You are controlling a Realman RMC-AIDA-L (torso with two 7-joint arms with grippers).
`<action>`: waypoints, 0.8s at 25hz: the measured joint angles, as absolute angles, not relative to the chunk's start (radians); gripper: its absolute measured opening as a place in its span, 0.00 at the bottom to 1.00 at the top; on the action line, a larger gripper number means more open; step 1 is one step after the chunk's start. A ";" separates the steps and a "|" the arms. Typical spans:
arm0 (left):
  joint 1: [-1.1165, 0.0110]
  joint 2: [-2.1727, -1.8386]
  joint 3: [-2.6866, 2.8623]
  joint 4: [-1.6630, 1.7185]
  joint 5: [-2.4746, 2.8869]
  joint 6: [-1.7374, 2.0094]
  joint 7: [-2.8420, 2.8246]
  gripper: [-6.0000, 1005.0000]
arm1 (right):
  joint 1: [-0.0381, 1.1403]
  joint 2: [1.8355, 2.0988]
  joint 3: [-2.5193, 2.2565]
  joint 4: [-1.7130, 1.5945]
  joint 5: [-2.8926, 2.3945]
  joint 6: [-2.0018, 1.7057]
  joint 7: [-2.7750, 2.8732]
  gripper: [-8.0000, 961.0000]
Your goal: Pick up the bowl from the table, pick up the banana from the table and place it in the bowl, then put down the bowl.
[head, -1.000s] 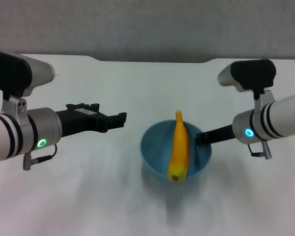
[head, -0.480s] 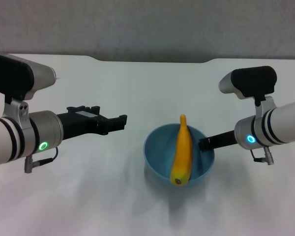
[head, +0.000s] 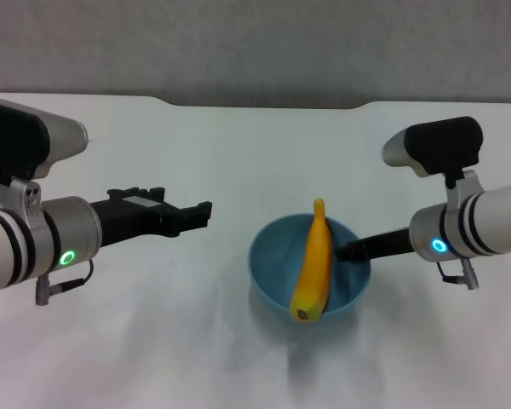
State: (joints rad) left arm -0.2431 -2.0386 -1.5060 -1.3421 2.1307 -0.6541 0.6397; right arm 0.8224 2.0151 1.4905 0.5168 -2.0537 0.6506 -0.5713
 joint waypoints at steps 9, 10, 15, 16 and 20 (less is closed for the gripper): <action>-0.225 -2.038 -1.514 -1.330 2.131 -0.644 0.640 0.83 | 0.611 2.005 1.504 0.815 -2.071 0.683 -0.582 0.55; -0.222 -2.038 -1.514 -1.330 2.131 -0.640 0.640 0.83 | 0.589 2.003 1.510 0.842 -2.080 0.686 -0.582 0.61; -0.198 -2.039 -1.508 -1.330 2.131 -0.587 0.640 0.83 | 0.442 2.002 1.571 1.011 -2.142 0.683 -0.586 0.77; -0.190 -2.039 -1.507 -1.330 2.131 -0.571 0.640 0.83 | 0.415 2.003 1.576 1.045 -2.146 0.674 -0.594 0.79; -0.177 -2.040 -1.501 -1.316 2.131 -0.522 0.640 0.83 | 0.325 2.009 1.554 1.123 -2.139 0.552 -0.650 0.87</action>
